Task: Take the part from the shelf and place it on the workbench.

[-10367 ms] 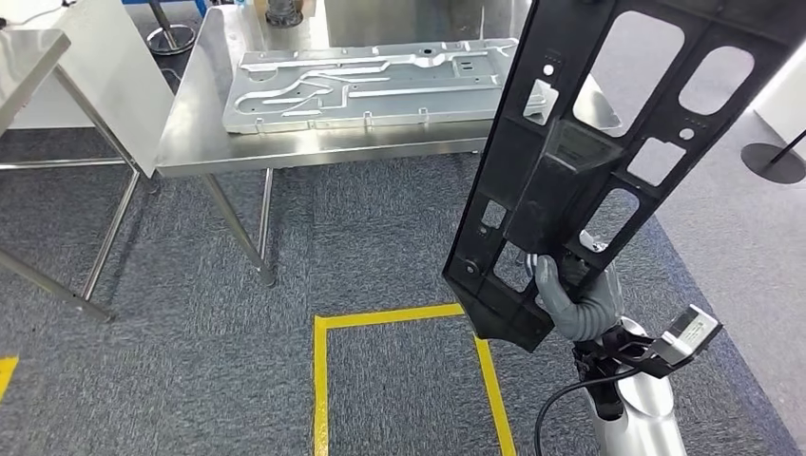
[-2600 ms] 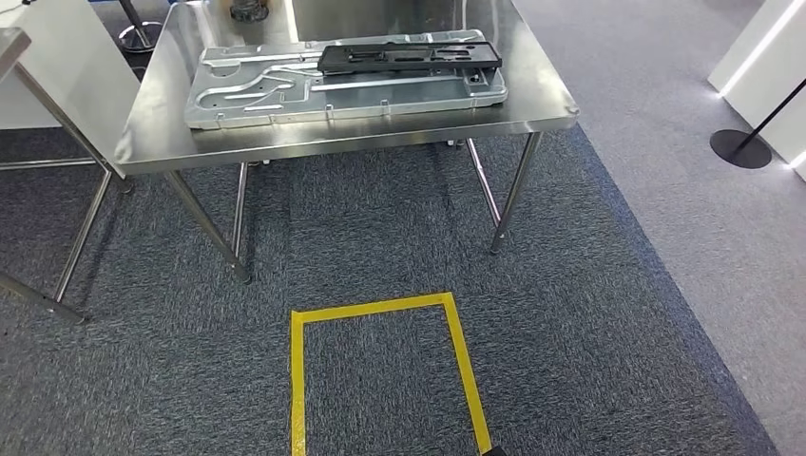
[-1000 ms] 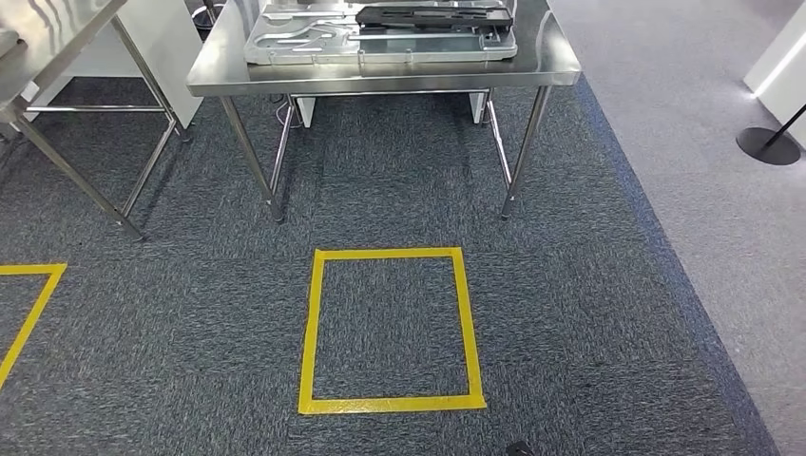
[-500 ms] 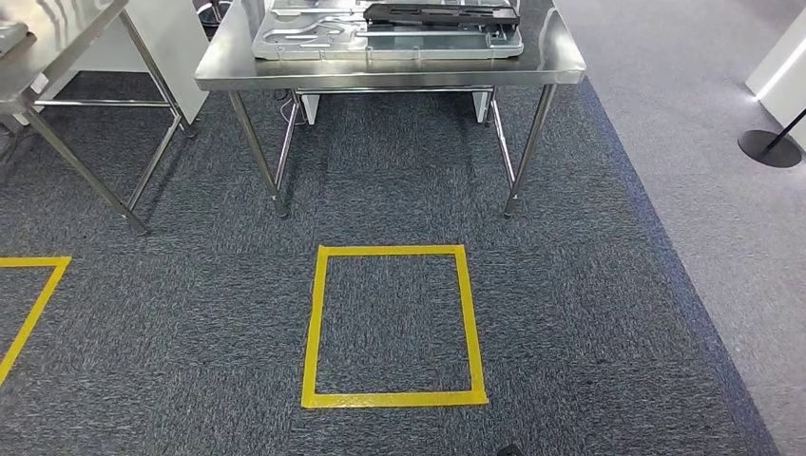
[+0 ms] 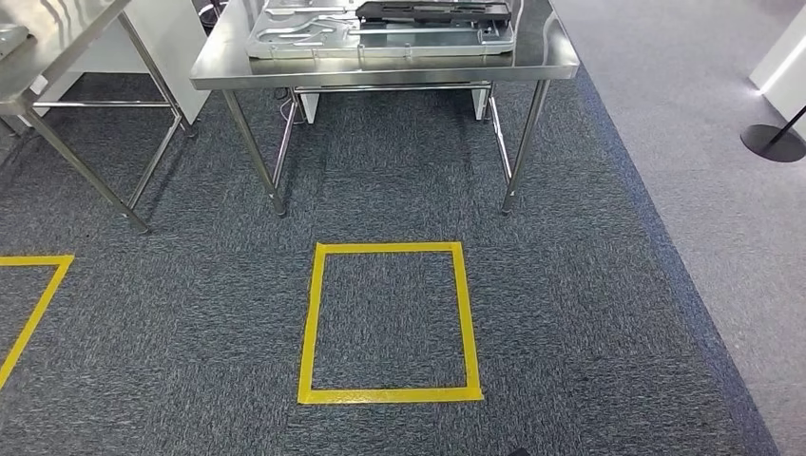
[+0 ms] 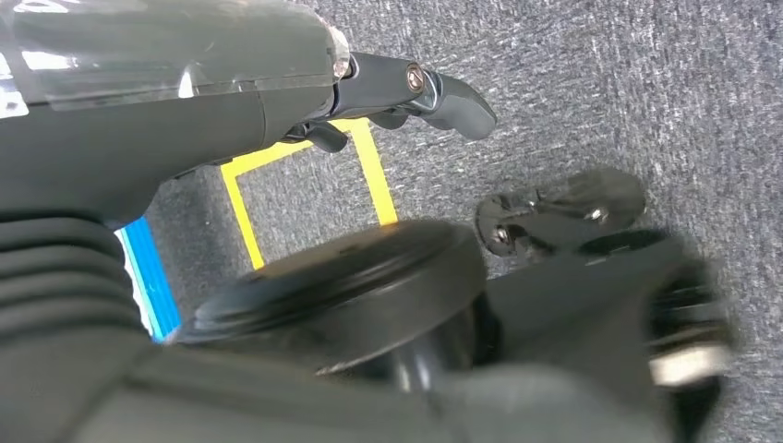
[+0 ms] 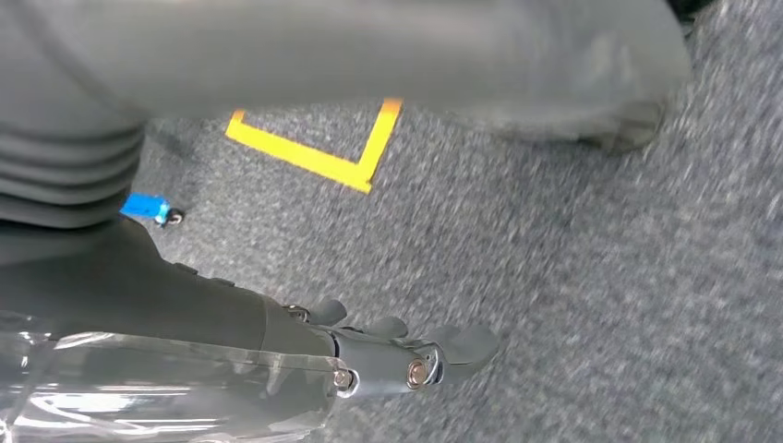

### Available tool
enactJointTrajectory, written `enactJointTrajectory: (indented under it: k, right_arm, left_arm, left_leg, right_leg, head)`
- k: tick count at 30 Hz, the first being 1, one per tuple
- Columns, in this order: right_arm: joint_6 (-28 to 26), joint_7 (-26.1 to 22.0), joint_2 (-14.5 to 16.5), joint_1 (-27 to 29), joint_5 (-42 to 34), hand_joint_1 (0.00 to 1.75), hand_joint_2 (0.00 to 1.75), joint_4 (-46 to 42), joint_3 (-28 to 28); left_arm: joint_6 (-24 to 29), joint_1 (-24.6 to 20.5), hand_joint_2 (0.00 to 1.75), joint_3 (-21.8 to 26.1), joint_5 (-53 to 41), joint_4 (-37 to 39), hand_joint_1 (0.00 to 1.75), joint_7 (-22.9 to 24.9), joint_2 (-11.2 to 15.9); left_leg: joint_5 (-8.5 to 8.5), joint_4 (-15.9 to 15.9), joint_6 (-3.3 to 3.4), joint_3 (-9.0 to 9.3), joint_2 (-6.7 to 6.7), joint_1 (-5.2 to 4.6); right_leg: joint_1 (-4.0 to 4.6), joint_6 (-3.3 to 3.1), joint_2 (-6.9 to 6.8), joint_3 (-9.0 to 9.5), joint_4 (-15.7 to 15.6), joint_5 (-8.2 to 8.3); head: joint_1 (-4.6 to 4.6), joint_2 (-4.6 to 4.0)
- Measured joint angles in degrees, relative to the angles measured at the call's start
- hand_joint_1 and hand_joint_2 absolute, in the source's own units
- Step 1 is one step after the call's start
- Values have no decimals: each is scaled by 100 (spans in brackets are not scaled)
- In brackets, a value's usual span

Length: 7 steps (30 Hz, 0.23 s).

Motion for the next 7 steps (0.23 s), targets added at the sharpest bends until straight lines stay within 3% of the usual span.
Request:
enactJointTrajectory:
  k: [2,4,6,7]
  right_arm:
    - [-57,11,-6,16,14,0,87,8,0]
    - [-196,34,-8,31,40,0,87,11,0]
    - [-461,109,2,46,107,0,175,13,-1]
    - [-546,135,5,52,130,0,175,14,-1]
  left_arm:
    - [3,3,175,13,0,0,0,1,4]
    - [4,20,175,23,-9,0,0,-5,2]
    - [5,29,175,28,-45,0,0,-15,-5]
    - [5,29,175,28,-58,0,0,-18,-7]
  left_leg:
    - [28,-244,46,103,16,-43]
    - [84,-335,66,130,23,-26]
    - [168,-461,102,175,36,12]
    - [193,-492,107,191,42,22]
  right_leg:
    - [-5,47,-14,-6,-7,12]
    - [-15,103,-24,2,-16,11]
    - [-16,144,-12,-102,233,-183]
    - [-19,150,-6,-143,331,-258]
  head:
    - [-1,0]
    - [0,0]
    - [1,0]
    - [1,0]
